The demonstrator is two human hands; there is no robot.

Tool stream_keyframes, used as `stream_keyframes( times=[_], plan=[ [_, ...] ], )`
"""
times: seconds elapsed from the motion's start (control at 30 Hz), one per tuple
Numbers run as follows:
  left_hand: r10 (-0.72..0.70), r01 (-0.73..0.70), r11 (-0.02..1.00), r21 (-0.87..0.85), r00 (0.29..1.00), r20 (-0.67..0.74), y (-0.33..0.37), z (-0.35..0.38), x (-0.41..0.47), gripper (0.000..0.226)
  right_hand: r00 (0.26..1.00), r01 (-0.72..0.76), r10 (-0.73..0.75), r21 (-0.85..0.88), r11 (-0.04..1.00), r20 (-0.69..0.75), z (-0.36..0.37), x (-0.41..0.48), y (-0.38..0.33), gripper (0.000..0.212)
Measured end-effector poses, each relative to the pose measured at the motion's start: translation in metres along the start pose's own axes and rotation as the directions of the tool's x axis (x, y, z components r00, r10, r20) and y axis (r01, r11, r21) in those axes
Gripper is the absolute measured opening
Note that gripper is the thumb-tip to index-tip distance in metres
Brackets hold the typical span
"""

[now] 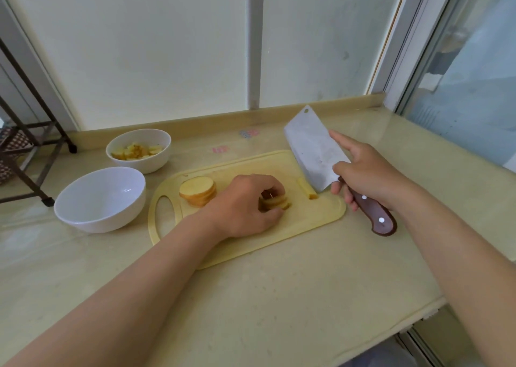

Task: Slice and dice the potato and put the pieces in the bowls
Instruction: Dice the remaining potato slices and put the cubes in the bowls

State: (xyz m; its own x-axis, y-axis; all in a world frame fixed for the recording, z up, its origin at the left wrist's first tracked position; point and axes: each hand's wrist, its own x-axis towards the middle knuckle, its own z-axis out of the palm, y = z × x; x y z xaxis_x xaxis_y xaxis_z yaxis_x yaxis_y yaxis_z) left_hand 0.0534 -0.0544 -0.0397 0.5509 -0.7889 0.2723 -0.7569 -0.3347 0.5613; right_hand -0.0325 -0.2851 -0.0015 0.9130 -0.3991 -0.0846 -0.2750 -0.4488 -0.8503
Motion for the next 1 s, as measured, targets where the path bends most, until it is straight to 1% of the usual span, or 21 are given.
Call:
stream_keyframes(
  times=[0.2, 0.3, 0.4, 0.5, 0.6, 0.73, 0.9, 1.0],
  plan=[
    [0.017, -0.019, 0.998, -0.059, 0.999, -0.037, -0.002, 0.001, 0.001, 0.026, 0.994, 0.061, -0.055, -0.057, 0.997, 0.099, 0.011, 0.015, -0.011, 0.082],
    [0.043, -0.047, 0.997, -0.064, 0.997, -0.064, -0.004, 0.001, 0.0, 0.029, 0.982, 0.073, -0.066, -0.038, 0.997, 0.179, 0.015, 0.02, -0.015, 0.079],
    [0.13, -0.128, 0.992, 0.023, 0.986, -0.103, -0.006, 0.001, -0.001, 0.034, 0.966, 0.073, -0.072, 0.008, 0.997, 0.248, 0.019, 0.026, -0.018, 0.077],
    [0.198, -0.189, 0.977, 0.099, 0.975, -0.098, -0.007, -0.001, -0.001, 0.037, 0.95, 0.053, -0.077, 0.085, 0.995, 0.304, 0.024, 0.033, -0.017, 0.076],
    [0.229, -0.219, 0.962, 0.162, 0.972, -0.045, -0.006, -0.001, -0.001, 0.04, 0.954, 0.044, -0.091, 0.17, 0.985, 0.285, 0.029, 0.04, -0.01, 0.074],
    [0.23, -0.233, 0.94, 0.251, 0.972, 0.043, -0.003, 0.001, 0.0, 0.044, 0.971, 0.055, -0.105, 0.224, 0.973, 0.217, 0.027, 0.043, -0.004, 0.076],
    [0.181, -0.197, 0.945, 0.262, 0.98, 0.084, -0.001, 0.001, 0.001, 0.046, 0.979, 0.062, -0.112, 0.277, 0.959, 0.169, 0.015, 0.044, 0.001, 0.076],
    [0.157, -0.176, 0.955, 0.238, 0.983, 0.096, 0.0, 0.001, 0.002, 0.049, 0.979, 0.068, -0.117, 0.269, 0.961, 0.168, 0.013, 0.043, 0.002, 0.076]
  ],
)
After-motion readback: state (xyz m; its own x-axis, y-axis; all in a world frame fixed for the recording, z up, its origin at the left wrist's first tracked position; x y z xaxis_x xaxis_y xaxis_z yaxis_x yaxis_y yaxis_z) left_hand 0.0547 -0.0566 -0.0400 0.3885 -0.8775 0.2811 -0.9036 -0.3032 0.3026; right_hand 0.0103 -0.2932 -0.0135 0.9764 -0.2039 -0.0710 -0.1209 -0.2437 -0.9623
